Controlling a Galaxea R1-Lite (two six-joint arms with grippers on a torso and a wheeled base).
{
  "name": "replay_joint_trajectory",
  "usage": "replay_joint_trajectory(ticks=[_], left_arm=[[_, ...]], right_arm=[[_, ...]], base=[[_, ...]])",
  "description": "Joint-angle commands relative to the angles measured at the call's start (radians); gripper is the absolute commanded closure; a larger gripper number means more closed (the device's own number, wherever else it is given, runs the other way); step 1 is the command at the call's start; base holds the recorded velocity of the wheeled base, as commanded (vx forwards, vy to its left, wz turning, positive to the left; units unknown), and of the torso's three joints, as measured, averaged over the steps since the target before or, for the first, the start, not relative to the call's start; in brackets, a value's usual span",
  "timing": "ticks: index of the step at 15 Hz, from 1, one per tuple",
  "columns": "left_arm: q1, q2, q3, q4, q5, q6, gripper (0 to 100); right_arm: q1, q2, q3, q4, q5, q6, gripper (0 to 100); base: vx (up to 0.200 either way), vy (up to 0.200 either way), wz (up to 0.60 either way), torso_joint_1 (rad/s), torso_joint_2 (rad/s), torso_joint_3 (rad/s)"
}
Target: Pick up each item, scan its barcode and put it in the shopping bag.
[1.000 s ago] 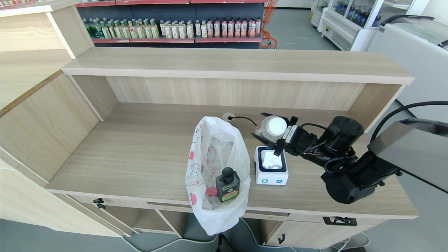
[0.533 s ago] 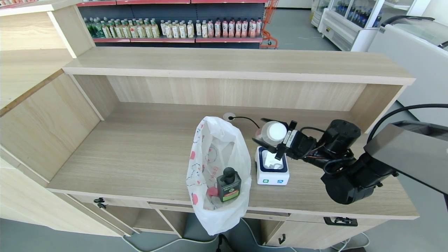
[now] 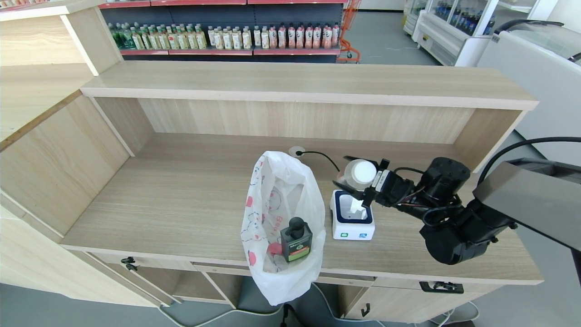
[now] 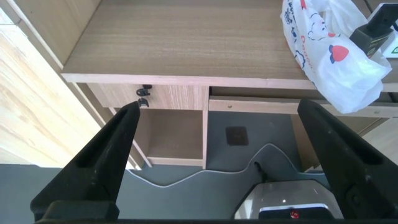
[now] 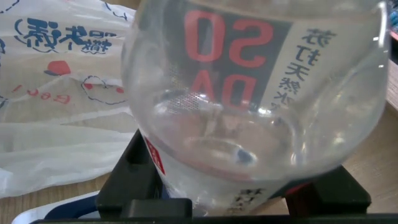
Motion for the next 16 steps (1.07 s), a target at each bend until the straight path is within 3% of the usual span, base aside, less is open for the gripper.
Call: replay_joint_trajectory(ticks=[1, 16], left_arm=[[0.0, 0.0, 0.0, 0.0, 0.0, 0.0, 0], [-0.001, 0.0, 0.0, 0.0, 0.0, 0.0, 0]], right_arm=[[0.001, 0.001, 0.005, -0.001, 0.0, -0.002, 100], [0.001, 0.001, 0.046, -0.001, 0.0, -0.025, 100]], base=[[0.0, 0.0, 0.0, 0.0, 0.0, 0.0], [0.0, 0.0, 0.0, 0.0, 0.0, 0.0]])
